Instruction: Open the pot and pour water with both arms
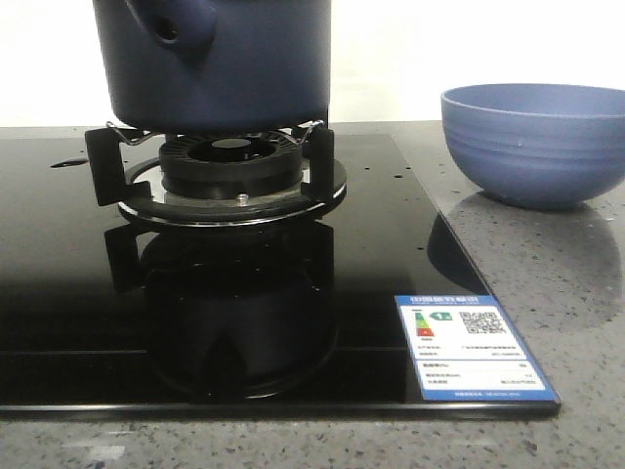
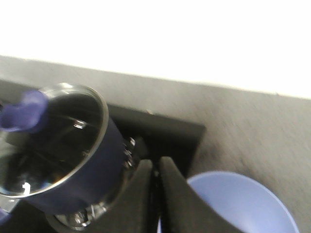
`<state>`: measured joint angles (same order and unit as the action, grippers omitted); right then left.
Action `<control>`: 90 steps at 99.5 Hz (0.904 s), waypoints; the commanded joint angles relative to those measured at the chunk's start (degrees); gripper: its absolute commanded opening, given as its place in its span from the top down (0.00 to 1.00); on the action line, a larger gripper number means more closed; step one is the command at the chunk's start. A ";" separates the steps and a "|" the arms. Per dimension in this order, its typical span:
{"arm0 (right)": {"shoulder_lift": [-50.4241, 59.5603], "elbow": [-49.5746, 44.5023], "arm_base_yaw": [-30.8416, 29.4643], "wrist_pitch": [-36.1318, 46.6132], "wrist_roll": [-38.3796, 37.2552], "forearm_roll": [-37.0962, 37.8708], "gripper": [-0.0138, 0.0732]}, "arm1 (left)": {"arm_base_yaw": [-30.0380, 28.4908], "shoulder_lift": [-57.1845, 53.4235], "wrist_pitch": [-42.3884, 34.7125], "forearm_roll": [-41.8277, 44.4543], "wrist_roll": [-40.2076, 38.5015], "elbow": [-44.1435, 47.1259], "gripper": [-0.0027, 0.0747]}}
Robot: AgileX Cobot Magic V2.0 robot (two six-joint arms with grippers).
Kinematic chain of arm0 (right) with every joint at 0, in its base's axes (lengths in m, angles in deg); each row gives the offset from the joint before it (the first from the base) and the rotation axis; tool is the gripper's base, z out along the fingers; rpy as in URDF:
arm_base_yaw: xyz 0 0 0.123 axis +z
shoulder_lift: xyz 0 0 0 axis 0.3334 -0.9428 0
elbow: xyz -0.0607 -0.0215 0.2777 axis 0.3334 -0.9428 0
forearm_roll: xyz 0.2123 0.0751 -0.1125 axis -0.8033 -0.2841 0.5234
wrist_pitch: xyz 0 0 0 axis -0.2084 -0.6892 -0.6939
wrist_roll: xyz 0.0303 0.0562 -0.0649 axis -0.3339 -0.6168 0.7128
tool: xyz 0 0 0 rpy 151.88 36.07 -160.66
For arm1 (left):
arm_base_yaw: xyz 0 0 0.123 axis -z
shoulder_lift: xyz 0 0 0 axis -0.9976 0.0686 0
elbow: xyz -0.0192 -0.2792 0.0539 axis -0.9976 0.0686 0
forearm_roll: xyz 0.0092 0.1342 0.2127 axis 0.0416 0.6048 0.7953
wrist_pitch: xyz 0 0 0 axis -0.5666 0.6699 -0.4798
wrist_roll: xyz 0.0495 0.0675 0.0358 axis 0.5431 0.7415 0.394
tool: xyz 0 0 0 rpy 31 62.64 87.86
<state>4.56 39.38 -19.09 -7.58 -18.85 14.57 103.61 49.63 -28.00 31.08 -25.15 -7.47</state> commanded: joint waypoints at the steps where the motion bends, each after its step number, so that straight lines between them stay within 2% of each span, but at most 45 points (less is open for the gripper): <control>1: 5.44 -5.83 -0.08 10.30 9.22 -8.96 0.91 | -3.39 -5.18 -2.62 -0.24 -0.04 2.23 0.99; 21: 18.37 -26.15 0.91 22.97 22.94 -18.03 0.91 | -5.80 -18.04 -10.34 -0.46 -0.04 16.40 0.99; 44: 34.62 -45.45 0.91 28.28 25.35 -19.37 0.91 | -5.80 -31.72 -12.53 -3.85 -0.15 32.56 0.99; 66: 45.20 -54.68 0.91 28.33 25.35 -19.37 0.91 | -5.80 -39.08 -12.53 -5.40 -0.15 40.17 0.99; 90: 46.01 -57.95 0.91 28.34 25.35 -19.37 0.91 | -5.80 -39.51 -12.17 -5.53 -0.15 41.92 0.99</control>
<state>50.55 -19.35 -18.38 18.04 5.74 -3.19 98.04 9.71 -36.02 26.19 -25.15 35.53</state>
